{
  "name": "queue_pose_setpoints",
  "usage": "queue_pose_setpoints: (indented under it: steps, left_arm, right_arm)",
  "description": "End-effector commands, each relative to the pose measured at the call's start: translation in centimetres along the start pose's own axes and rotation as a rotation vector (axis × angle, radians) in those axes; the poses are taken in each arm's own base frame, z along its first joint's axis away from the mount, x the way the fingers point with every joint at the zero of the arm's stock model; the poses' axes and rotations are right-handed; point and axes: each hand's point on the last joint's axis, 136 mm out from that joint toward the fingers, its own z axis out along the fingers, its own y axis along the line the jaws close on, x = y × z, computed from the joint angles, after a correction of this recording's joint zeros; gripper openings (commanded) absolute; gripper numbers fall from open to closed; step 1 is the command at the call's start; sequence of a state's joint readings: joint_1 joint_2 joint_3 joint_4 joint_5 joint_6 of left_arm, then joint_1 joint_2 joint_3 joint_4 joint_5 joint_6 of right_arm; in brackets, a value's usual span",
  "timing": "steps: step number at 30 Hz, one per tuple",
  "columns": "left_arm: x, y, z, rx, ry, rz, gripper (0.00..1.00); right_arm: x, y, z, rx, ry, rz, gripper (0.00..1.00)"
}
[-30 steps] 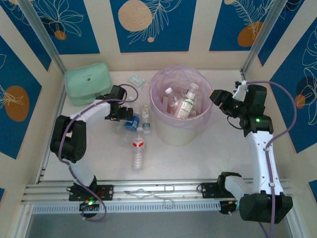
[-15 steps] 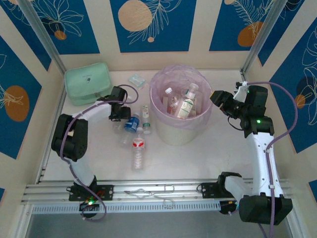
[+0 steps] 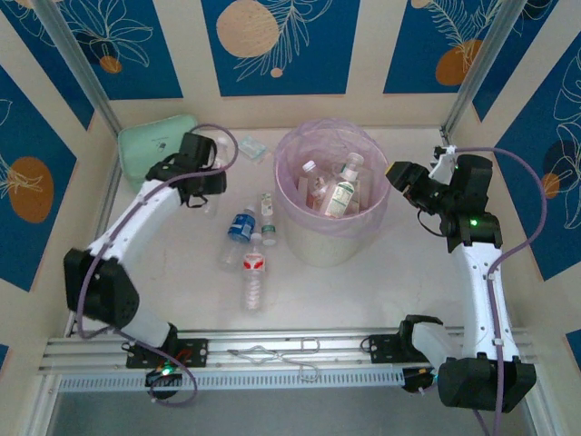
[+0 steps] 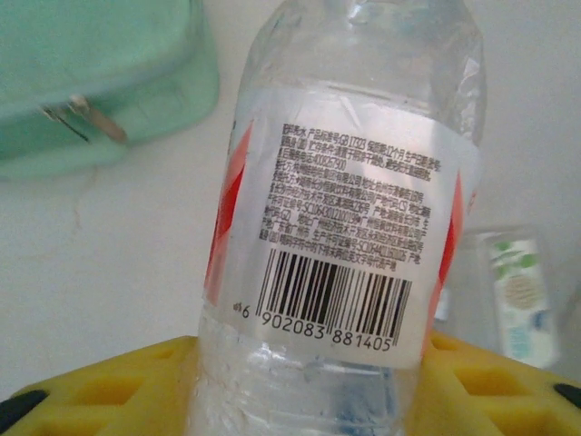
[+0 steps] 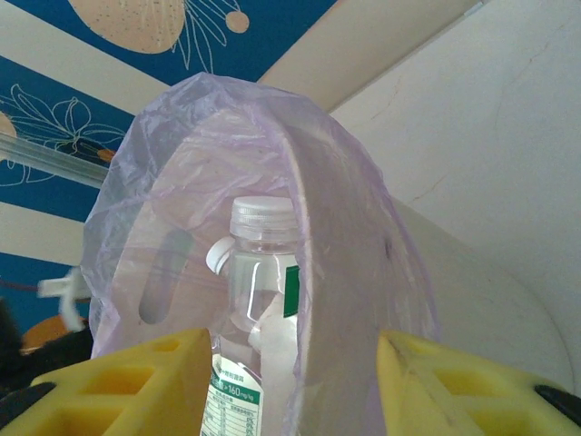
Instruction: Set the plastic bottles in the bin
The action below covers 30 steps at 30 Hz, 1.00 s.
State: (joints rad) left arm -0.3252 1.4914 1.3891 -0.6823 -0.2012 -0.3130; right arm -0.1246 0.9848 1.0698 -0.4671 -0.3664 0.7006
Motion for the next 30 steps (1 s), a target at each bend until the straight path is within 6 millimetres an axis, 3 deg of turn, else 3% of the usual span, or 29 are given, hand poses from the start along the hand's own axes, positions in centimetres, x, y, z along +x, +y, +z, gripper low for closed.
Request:
queue_pose_setpoints:
  steps: [1, 9, 15, 22, 25, 30]
  left_arm:
    - [-1.9, -1.0, -5.5, 0.079, -0.08, 0.006, 0.49]
    - [-5.5, -5.6, -16.0, 0.275, -0.32, 0.005, 0.29]
    - [-7.4, -12.7, -21.5, 0.499, -0.422, 0.053, 0.17]
    - [-7.4, -20.1, -22.4, 0.628, -0.409, 0.137, 0.1]
    - [-7.4, -22.2, -22.0, 0.641, -0.392, 0.16, 0.08]
    - [-6.9, -25.2, -20.9, 0.654, -0.356, 0.195, 0.07]
  right_arm:
    - [0.0, 0.2, 0.0, -0.021, -0.017, -0.002, 0.5]
    - [0.4, 0.9, 0.5, -0.043, 0.008, -0.013, 0.48]
    - [0.6, 1.1, 0.3, -0.04, 0.009, -0.007, 0.48]
    - [1.1, 0.9, 0.6, -0.022, 0.035, -0.016, 0.45]
    - [1.3, 0.8, 1.2, -0.032, 0.047, 0.0, 0.35]
    - [2.0, 1.2, 2.2, -0.041, 0.085, -0.013, 0.29]
